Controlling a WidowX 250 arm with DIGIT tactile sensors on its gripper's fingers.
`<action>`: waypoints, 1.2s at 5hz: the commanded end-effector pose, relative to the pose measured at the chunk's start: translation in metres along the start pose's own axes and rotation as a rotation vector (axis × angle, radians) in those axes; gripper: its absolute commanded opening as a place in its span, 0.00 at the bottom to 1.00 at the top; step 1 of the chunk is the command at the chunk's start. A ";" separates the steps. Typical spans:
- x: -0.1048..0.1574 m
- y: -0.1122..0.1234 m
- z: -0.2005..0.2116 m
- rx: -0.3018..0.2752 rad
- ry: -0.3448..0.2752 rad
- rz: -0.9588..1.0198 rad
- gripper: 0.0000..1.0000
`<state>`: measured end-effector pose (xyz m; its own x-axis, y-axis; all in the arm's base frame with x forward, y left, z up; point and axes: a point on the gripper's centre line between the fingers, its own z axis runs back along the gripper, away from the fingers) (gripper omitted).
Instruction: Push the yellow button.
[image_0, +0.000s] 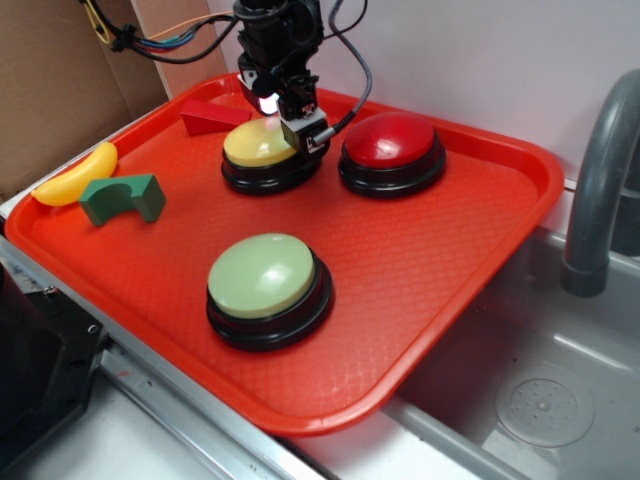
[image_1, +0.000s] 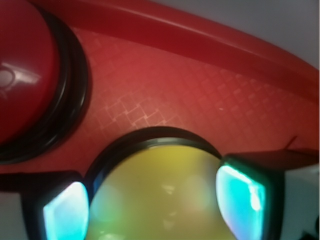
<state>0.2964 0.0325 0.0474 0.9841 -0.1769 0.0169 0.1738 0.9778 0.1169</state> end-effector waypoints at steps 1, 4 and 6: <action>-0.015 0.019 0.055 -0.006 -0.033 0.007 1.00; -0.039 0.031 0.091 0.007 -0.077 0.102 1.00; -0.045 0.028 0.102 0.002 -0.088 0.078 1.00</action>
<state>0.2487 0.0593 0.1334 0.9940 -0.0980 0.0489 0.0932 0.9913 0.0930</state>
